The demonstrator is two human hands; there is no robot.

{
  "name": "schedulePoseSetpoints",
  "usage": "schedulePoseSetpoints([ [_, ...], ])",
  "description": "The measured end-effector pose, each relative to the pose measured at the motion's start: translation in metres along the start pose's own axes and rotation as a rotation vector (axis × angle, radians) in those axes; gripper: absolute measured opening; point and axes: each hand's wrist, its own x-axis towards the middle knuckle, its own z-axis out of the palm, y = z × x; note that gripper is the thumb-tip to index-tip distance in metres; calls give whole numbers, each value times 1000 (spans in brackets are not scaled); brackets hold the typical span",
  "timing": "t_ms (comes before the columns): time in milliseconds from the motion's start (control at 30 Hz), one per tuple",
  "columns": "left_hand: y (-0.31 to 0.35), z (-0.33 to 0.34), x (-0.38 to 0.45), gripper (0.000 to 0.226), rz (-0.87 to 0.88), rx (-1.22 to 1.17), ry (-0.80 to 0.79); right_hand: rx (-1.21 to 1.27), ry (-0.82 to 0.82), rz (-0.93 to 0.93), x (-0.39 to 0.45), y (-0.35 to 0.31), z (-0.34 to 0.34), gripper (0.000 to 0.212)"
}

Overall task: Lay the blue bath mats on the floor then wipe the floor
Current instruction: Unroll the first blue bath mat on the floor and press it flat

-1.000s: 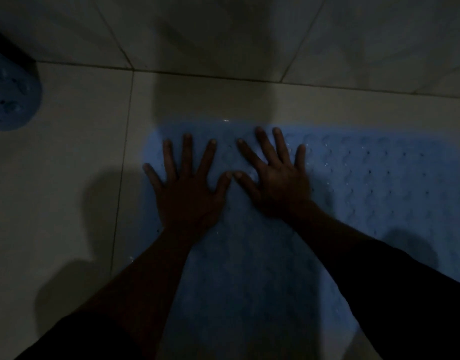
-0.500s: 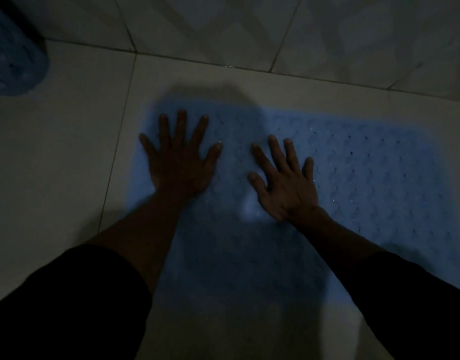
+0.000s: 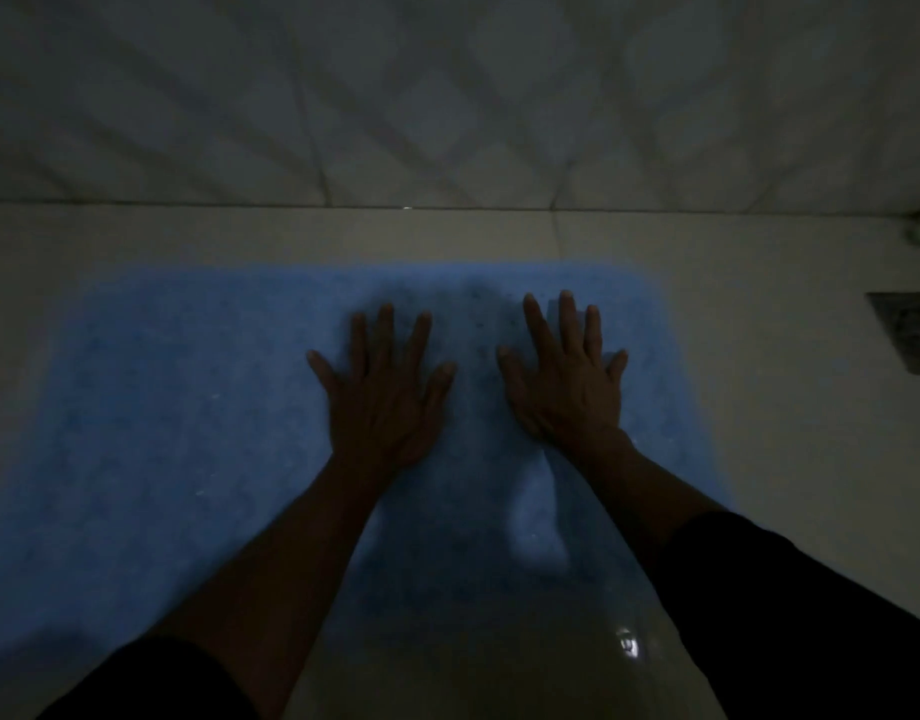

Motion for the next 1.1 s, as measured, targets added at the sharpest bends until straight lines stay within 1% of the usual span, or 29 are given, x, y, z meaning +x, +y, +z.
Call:
schedulePoseSetpoints([
  [67, 29, 5, 22, 69, 24, 23, 18, 3, 11, 58, 16, 23, -5, 72],
  [167, 52, 15, 52, 66, -9, 80, 24, 28, 12, 91, 48, 43, -9, 76],
  [233, 56, 21, 62, 66, -49, 127, 9, 31, -12, 71, 64, 54, -8, 78],
  [300, 55, 26, 66, 67, -71, 120, -5, 10, -30, 47, 71, 62, -2, 78],
  [400, 56, 25, 65, 69, -87, 95, -36, -10, 2, 57, 70, 66, 7, 78],
  [467, 58, 23, 67, 70, -119, 97, -55, -4, -4, 61, 71, 65, 7, 78],
  [633, 60, 22, 67, 71, -86, 97, -35, -33, -40, 68, 73, 66, 4, 79],
  [733, 59, 22, 65, 72, -72, 123, -23, -22, -2, 59, 72, 65, 3, 80],
  [900, 60, 20, 71, 74, -116, 115, -60, -68, 127, 43, 68, 63, 8, 80],
  [1000, 61, 19, 70, 75, -117, 111, -56, -68, 119, 40, 69, 63, 9, 78],
  [1100, 60, 21, 70, 76, -116, 113, -56, -69, 144, 40, 69, 64, 11, 78],
])
